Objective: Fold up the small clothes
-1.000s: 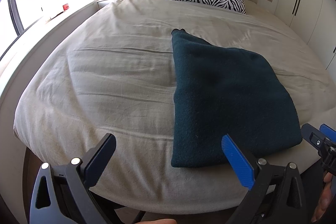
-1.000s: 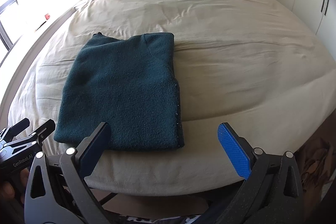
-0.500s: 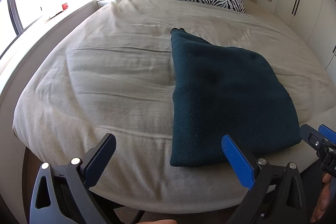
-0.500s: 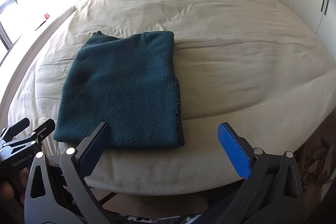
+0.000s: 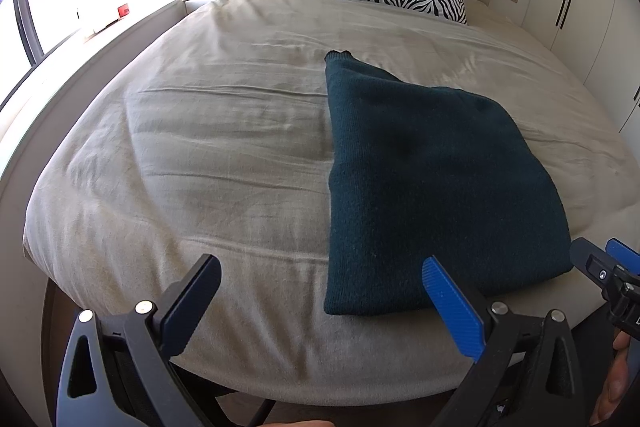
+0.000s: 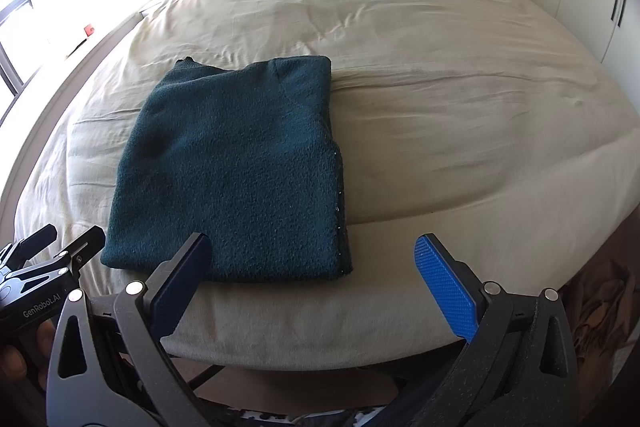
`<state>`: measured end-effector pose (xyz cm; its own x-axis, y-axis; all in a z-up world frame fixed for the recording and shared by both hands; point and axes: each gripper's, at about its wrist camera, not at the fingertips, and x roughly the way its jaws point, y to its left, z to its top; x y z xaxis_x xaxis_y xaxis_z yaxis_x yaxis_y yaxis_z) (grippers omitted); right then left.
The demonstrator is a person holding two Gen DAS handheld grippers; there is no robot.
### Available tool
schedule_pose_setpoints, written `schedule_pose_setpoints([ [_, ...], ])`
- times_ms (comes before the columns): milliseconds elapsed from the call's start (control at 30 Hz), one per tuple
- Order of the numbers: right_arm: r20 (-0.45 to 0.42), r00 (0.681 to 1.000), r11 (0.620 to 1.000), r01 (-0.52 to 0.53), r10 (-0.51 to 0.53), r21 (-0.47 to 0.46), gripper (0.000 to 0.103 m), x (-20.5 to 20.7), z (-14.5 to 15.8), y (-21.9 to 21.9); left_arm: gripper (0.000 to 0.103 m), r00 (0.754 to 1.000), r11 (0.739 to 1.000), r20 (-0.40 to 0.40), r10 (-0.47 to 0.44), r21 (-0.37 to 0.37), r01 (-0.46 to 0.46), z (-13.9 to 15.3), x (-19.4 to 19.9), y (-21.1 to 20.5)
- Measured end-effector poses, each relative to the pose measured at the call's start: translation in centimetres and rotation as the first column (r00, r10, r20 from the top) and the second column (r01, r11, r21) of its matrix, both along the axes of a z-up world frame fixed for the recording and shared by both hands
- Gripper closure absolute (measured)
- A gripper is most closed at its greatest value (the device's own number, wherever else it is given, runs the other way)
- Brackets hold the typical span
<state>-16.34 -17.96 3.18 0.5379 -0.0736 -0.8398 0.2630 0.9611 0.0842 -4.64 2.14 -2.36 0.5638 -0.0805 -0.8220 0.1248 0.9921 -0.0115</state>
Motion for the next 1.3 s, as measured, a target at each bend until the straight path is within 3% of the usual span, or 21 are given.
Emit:
schedule_pose_setpoints([
  [1300, -0.007, 1.000, 1.000, -0.004, 0.004, 0.004, 0.000, -0.57, -0.75, 0.32, 0.000, 1.000, 1.000, -0.018, -0.012, -0.007, 0.012, -0.52, 0.10, 0.54],
])
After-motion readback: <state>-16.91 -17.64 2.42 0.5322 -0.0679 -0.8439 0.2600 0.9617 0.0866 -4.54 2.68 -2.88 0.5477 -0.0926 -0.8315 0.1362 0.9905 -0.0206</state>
